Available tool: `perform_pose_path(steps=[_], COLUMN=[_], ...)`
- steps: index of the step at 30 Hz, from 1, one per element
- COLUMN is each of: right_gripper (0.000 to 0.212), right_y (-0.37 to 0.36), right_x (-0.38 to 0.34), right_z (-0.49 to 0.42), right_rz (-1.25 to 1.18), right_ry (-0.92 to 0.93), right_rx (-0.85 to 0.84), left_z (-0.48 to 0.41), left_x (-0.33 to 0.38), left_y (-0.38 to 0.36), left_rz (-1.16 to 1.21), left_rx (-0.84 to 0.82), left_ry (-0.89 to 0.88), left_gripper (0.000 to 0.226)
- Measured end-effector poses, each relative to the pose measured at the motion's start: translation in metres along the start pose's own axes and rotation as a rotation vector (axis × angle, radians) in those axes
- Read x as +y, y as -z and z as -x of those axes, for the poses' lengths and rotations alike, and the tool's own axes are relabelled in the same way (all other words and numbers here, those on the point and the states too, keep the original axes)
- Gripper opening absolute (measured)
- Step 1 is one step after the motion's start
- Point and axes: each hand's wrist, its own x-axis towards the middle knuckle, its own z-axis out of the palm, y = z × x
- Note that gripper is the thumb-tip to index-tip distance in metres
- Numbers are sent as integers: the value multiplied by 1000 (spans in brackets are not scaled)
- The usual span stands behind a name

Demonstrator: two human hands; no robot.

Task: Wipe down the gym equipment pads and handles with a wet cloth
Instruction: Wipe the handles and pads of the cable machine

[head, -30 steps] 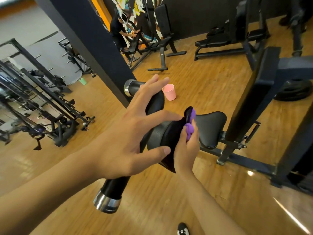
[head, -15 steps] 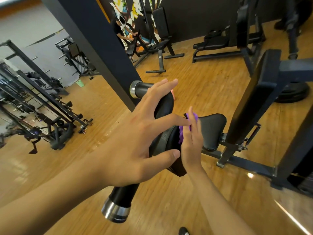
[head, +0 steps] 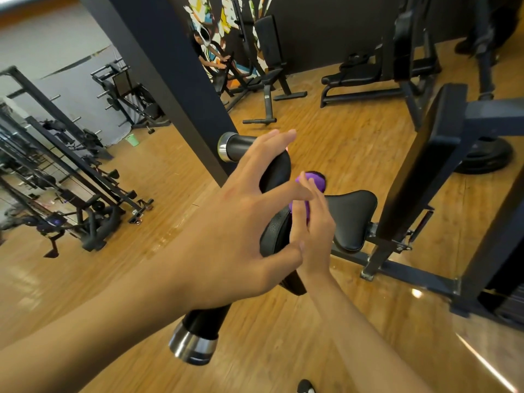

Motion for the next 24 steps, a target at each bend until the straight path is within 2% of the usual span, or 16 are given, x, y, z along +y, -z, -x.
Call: perform_pose_path(steps=[5,8,10,11,13,15,16,18,21,24], right_gripper=[45,37,24,16,10,18,24,38,49,44], right_y=[10,13,10,8,6,6,6,9,11,7], right_x=[38,47,34,24,8,7,15,28,27,6], right_z=[50,40,25,18,12,13,14,11,6,5], right_rz=[35,56,55,45,36,87,131,161,-48,-70], right_ry=[119,-98,-180,-161,-8,131,128,8,-145,-110], right_rx=[87,241,297,301,268,231,230,242,122,153], left_z=[-1,-1,-1,-2,-2,-4,-4,-5,-7,-8], left_x=[4,3,1,1,3,5,5,4,3,6], left_y=[-2,-3,-2,-2,-2,-3,-3,-3,-4,-4], left_rz=[34,17,21,28,45,59,59,44,34,57], left_rx=[25,12,1,-1,5,12,16,12,8,17], left_ry=[8,3,8,5,0,-3,-6,-9,-1,3], left_gripper=[43,44,47,48,48,47,46,46,48,45])
